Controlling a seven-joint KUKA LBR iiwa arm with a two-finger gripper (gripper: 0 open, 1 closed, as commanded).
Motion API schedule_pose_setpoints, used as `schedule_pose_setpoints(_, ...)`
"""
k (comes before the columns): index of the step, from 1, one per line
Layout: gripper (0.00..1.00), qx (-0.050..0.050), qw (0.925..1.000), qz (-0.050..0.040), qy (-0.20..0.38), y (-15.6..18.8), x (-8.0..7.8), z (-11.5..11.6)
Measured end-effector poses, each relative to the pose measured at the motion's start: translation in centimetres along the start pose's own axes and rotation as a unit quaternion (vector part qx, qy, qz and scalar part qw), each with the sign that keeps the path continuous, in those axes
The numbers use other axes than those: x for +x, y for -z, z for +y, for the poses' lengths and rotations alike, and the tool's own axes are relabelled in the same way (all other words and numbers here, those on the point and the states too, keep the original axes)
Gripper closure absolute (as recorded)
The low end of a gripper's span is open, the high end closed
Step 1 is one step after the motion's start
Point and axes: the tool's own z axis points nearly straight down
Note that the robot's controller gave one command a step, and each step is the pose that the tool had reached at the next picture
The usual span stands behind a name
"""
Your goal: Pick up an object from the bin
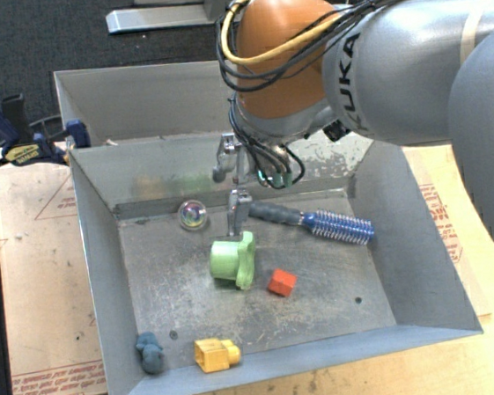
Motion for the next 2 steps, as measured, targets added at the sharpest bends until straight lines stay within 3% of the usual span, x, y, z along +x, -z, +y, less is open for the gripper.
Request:
schedule_pose_setpoints(1, 0.0, 0.0, 0.9931, -0.0001, -0.118, -13.24, 2.46, -2.62)
schedule_pose_setpoints(2, 1.0, -0.002, 0.993, -0.006, -0.118, -12.56, 2.07, -2.47)
